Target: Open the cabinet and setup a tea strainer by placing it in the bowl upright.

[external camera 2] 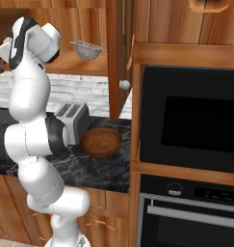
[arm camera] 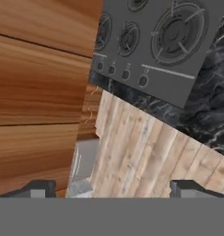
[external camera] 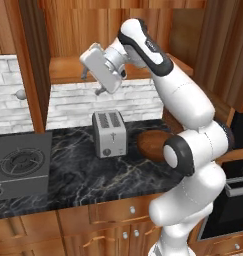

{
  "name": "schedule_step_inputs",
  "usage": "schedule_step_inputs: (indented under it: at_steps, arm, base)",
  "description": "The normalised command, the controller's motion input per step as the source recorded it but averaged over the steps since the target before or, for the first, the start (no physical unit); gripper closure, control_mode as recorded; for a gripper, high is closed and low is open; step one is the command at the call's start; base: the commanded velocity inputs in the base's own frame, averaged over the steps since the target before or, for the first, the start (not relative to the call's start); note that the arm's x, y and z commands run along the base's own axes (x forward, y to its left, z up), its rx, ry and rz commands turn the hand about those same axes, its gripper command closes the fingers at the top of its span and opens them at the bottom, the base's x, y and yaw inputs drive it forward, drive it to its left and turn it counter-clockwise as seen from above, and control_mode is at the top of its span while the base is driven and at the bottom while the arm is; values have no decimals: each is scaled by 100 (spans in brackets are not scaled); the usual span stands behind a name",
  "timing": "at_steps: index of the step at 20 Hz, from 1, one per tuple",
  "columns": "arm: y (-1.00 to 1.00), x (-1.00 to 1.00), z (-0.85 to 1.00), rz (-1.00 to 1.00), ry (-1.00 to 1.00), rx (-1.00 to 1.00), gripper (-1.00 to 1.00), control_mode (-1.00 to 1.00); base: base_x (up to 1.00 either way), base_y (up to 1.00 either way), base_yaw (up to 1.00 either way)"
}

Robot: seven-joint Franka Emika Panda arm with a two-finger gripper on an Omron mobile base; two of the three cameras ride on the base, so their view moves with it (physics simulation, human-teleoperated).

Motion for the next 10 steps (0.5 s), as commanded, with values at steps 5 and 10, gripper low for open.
schedule_step_inputs:
  at_steps: [5, 10]
  arm:
    - [-74, -2, -39, 0, -30, -45, -100, -100]
    - [-65, -5, -16, 0, -33, -55, -100, -100]
  base:
    - [0, 0, 0]
    - [0, 0, 0]
